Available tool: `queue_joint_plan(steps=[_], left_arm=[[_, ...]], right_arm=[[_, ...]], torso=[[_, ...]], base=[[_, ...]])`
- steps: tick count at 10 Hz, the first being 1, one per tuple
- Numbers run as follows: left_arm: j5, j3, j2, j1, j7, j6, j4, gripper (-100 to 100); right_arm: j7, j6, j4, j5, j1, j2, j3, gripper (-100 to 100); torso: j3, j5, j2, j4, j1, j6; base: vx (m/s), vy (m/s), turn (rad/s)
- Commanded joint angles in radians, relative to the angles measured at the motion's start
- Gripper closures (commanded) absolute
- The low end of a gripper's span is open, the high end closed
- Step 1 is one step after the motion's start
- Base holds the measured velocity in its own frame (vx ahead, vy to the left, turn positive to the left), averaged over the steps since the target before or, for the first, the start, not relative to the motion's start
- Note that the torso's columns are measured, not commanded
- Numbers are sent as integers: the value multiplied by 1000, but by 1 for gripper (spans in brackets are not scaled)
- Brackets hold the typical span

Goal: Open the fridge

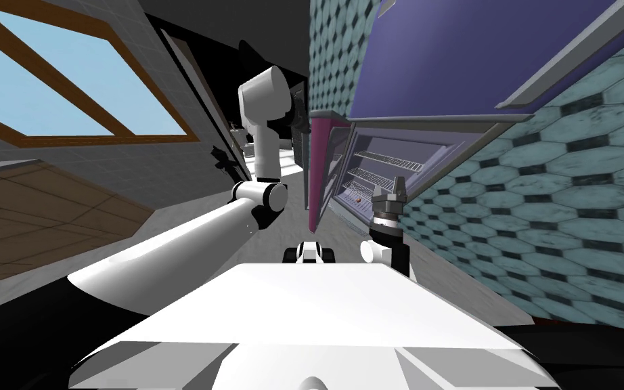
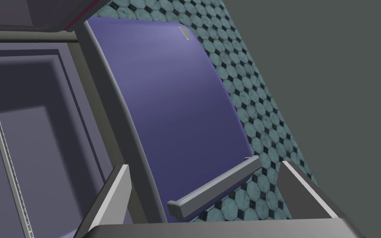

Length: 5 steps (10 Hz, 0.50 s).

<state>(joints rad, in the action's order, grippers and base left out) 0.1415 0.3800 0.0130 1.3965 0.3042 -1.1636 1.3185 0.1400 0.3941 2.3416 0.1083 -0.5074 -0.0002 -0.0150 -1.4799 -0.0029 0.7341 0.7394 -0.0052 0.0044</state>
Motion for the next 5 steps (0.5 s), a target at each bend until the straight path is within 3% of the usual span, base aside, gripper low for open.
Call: queue_joint_plan(steps=[1,2,5], left_arm=[[-4,3,-1,11,5,-20,-4,-100],[-5,4,0,12,6,-25,-3,0],[-5,4,1,12,6,-25,-3,0]], right_arm=[[0,0,0,0,0,0,0,0],[0,0,0,0,0,0,0,0],[0,0,0,0,0,0,0,0]], torso=[[-1,0,-1,3,1,0],[1,1,1,1,1,-1],[4,3,4,-1,5,-4]], base=[[8,0,21],[0,0,0],[0,0,0]])
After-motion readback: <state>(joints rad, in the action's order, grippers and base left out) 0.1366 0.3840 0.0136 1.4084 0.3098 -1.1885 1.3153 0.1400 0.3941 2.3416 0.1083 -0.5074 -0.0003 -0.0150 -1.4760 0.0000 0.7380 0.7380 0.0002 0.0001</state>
